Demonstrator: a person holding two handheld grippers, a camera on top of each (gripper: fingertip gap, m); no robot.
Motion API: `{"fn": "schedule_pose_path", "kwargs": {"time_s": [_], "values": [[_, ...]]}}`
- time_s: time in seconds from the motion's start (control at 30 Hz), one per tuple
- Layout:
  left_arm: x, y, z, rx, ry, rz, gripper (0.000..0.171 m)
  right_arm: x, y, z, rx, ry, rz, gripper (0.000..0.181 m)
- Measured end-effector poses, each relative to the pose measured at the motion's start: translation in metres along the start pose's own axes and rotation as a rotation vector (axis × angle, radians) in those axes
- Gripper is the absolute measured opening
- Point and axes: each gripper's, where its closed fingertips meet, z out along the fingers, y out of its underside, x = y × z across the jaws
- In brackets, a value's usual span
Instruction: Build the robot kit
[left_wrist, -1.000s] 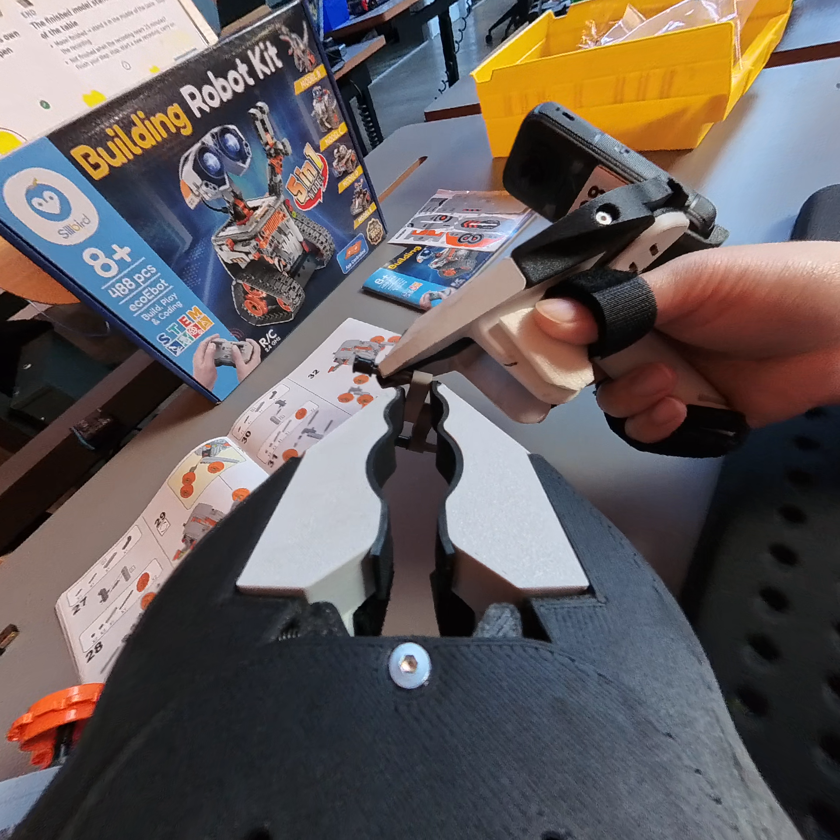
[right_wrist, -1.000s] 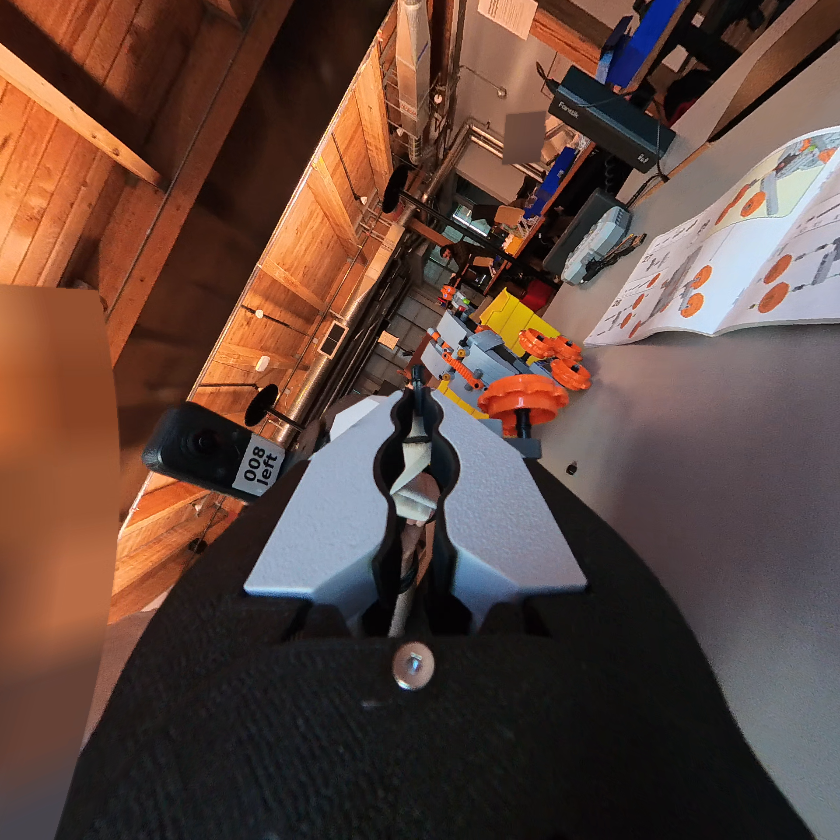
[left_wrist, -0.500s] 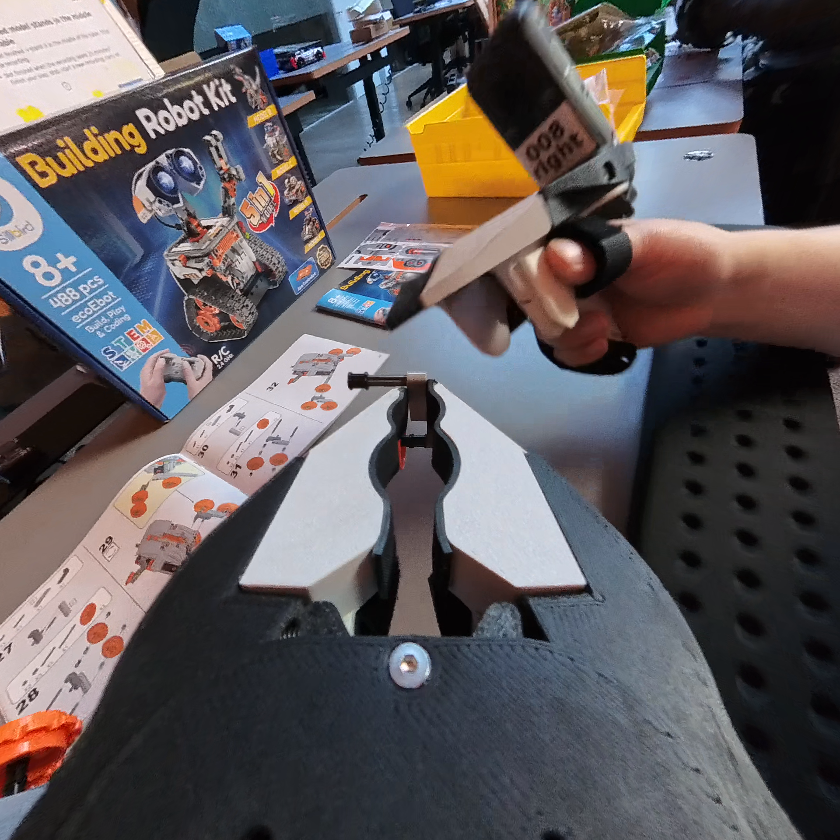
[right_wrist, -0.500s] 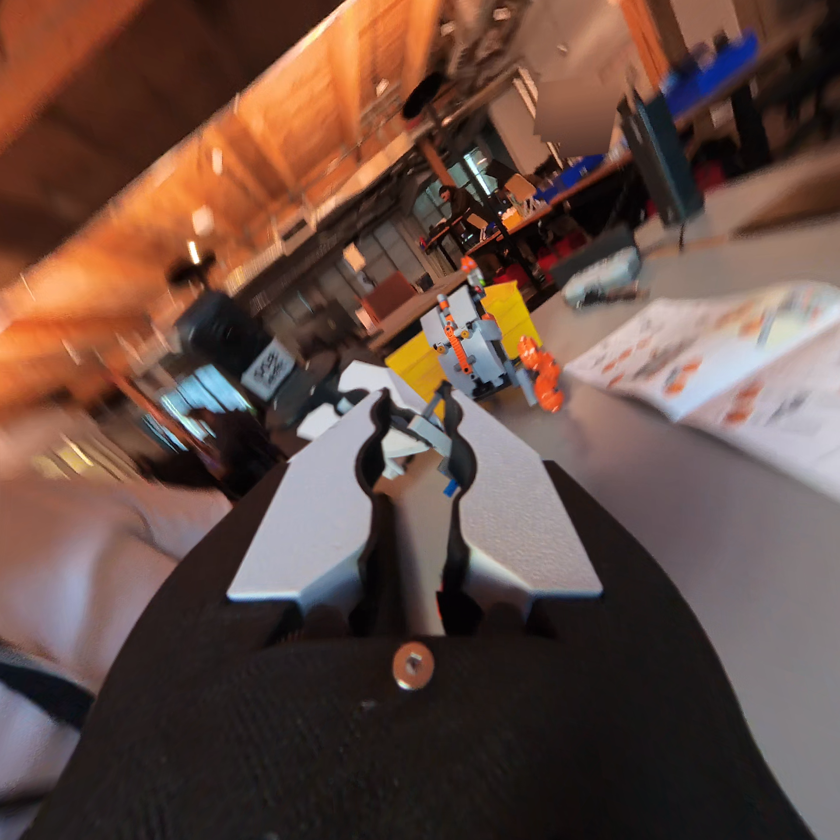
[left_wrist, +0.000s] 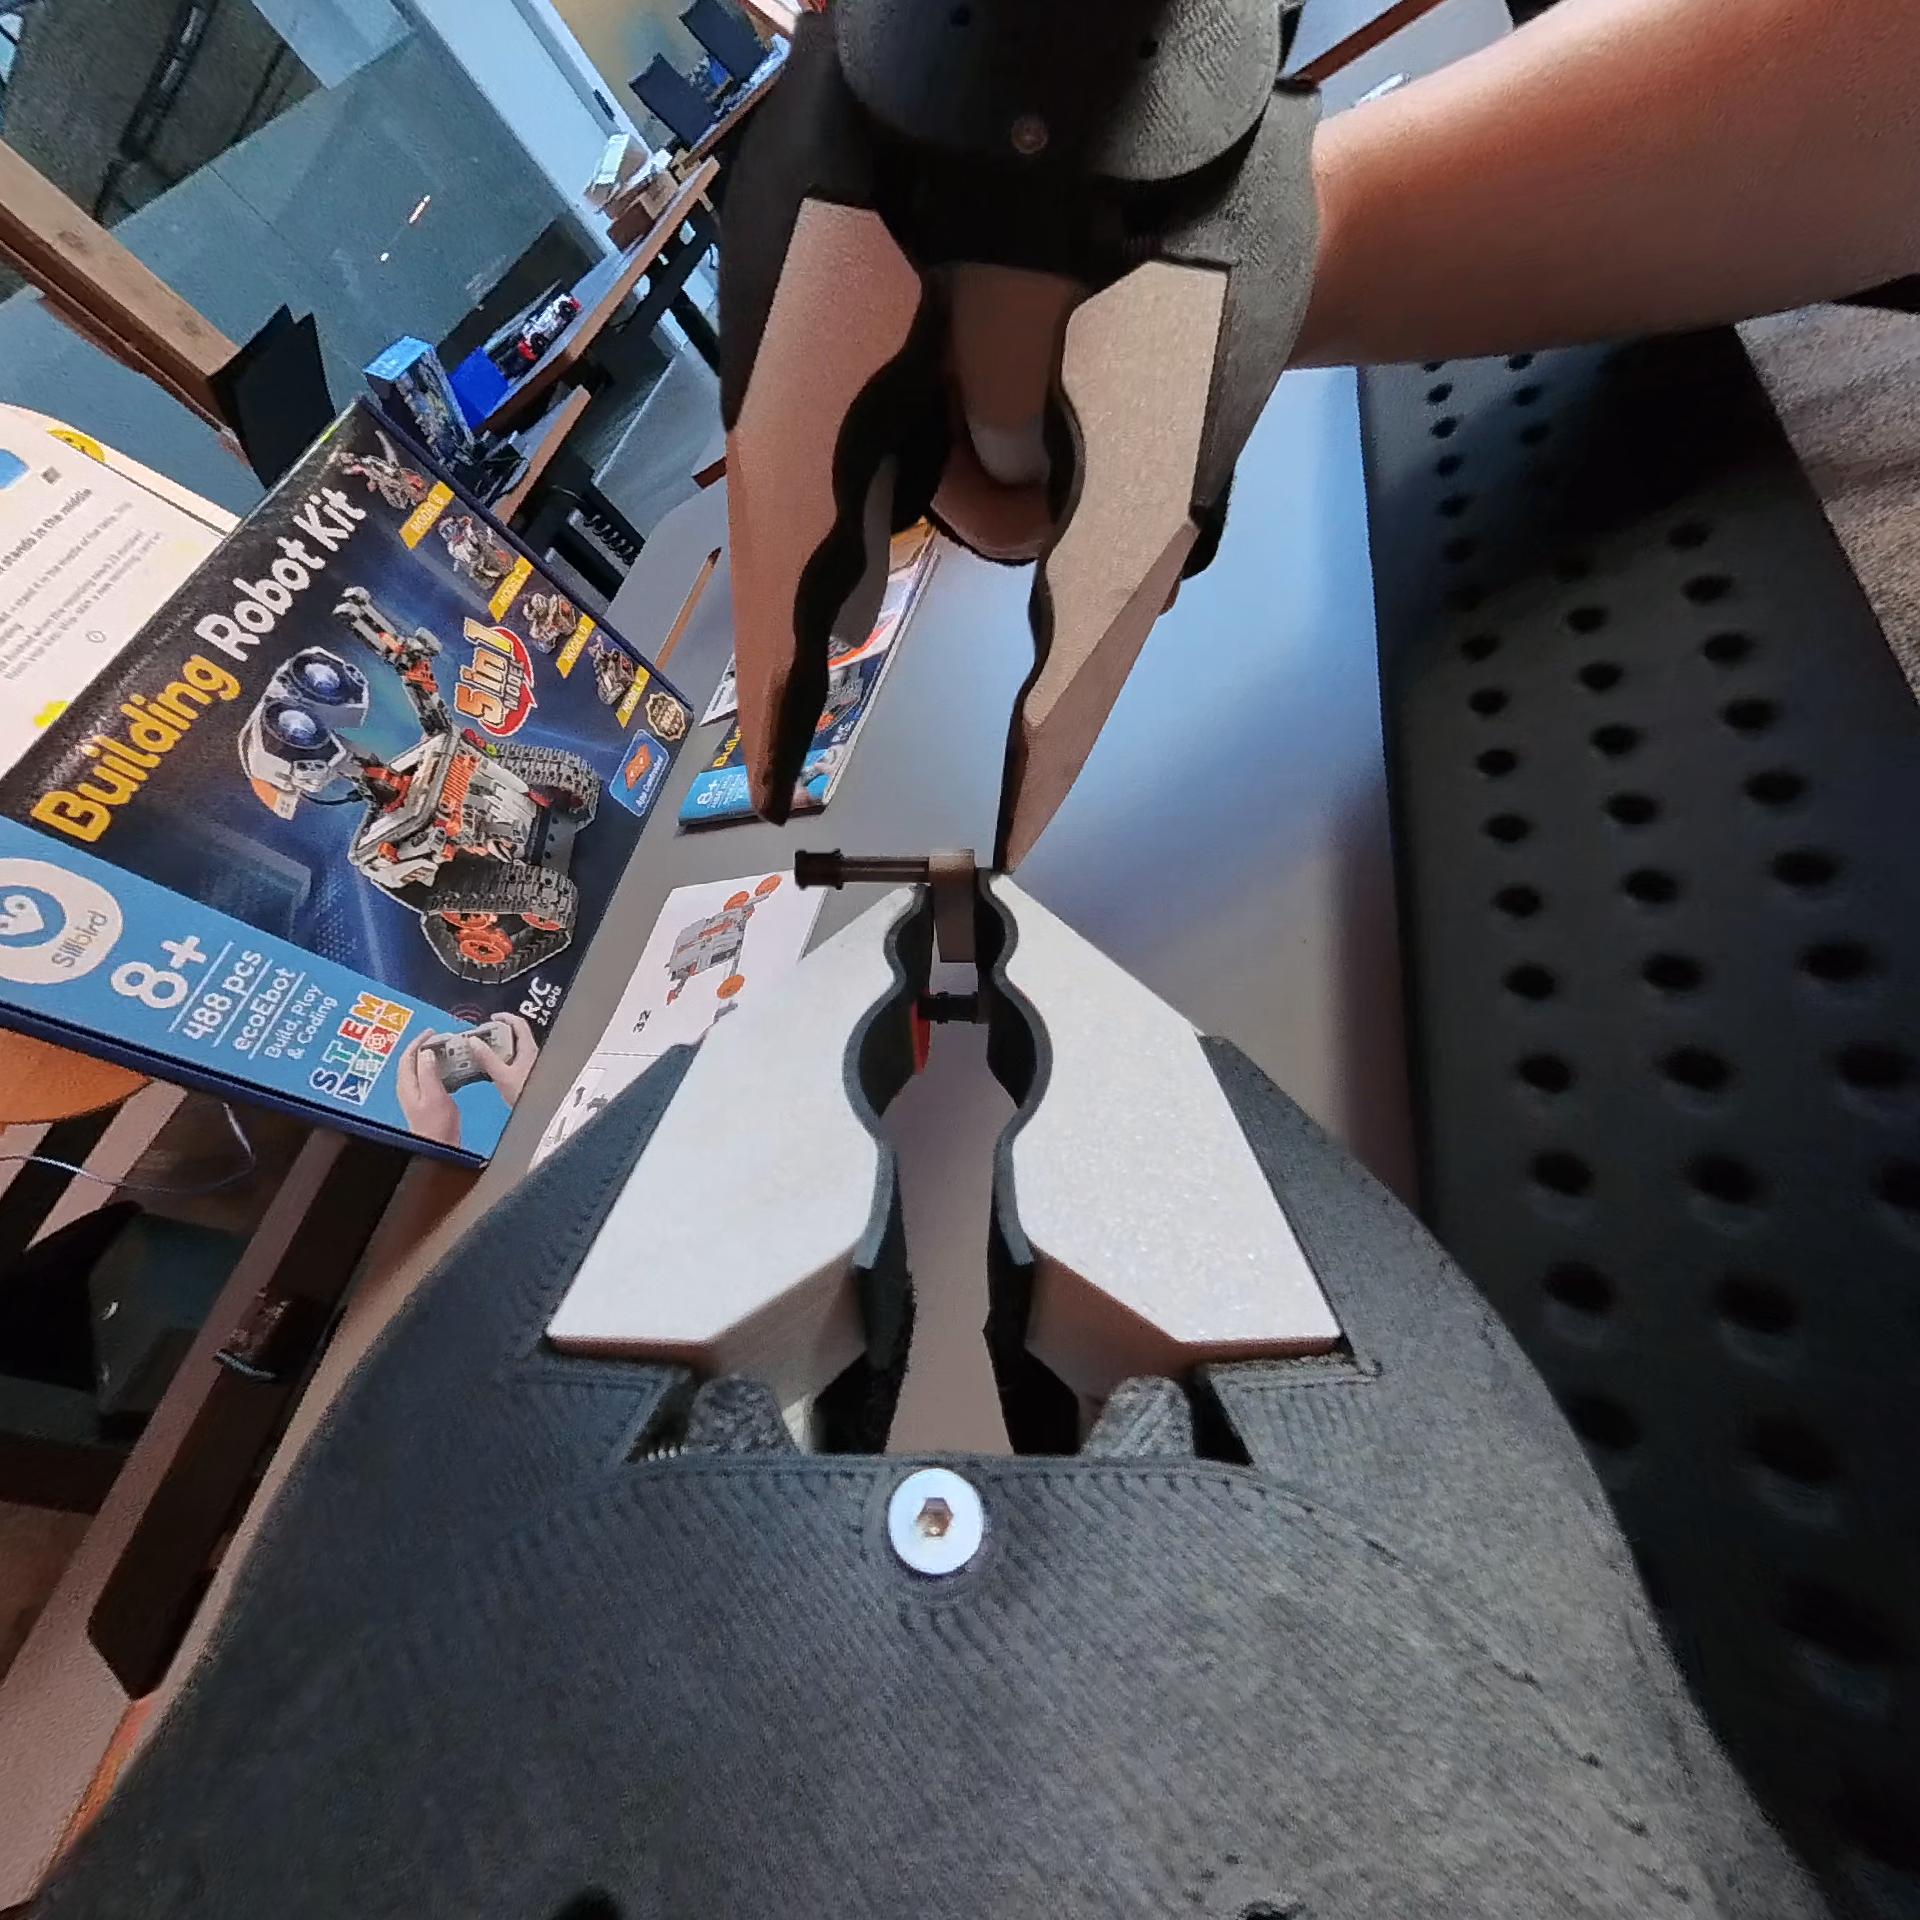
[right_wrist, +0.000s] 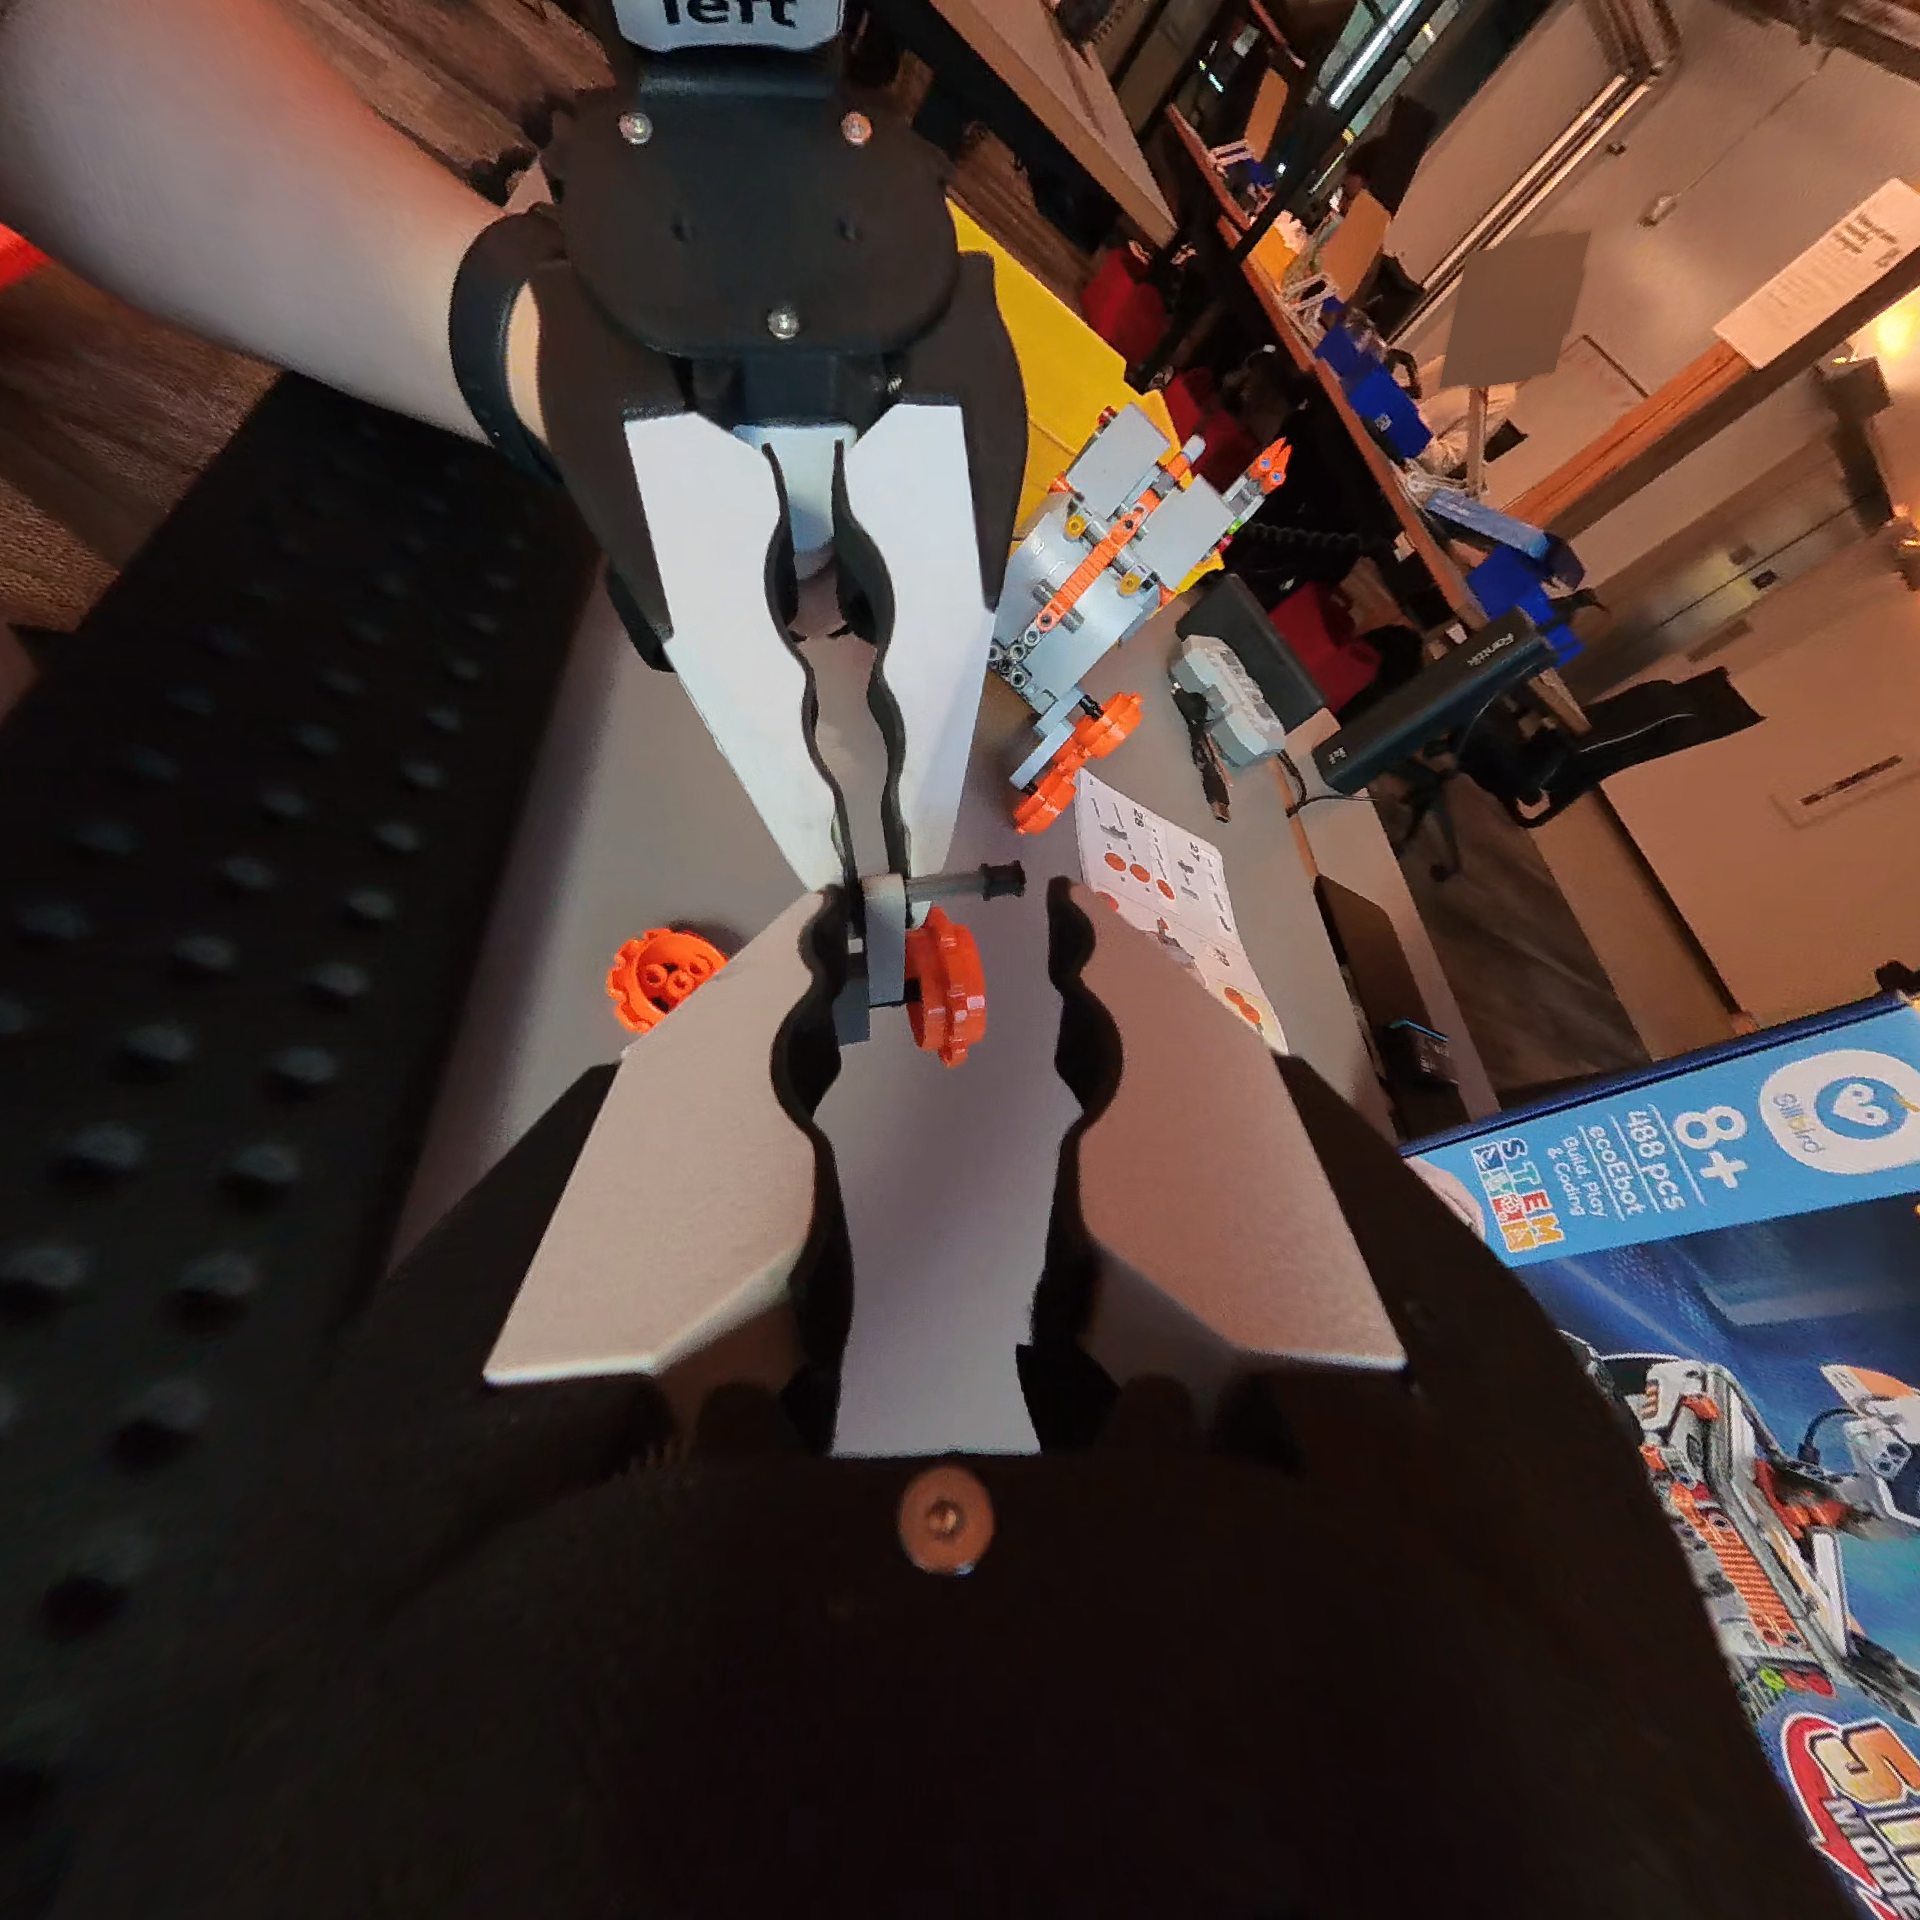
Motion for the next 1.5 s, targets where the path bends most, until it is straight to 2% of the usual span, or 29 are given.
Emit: {"fn": "schedule_pose_path", "kwargs": {"time_s": [0.57, 0.87, 1.5], "values": [[0.015, -0.004, 0.002, 0.006, 0.05, 0.073, 0.005, -0.016, 0.0, -0.004, -0.004, -0.128, 0.021, 0.032], [0.015, -0.002, 0.001, 0.003, 0.062, 0.046, 0.006, -0.016, 0.0, -0.002, -0.023, -0.082, -0.032, 0.03], [0.014, -0.002, 0.0, -0.014, 0.054, 0.001, 0.005, -0.014, 0.003, -0.001, -0.018, -0.039, 0.0, 0.029]]}}
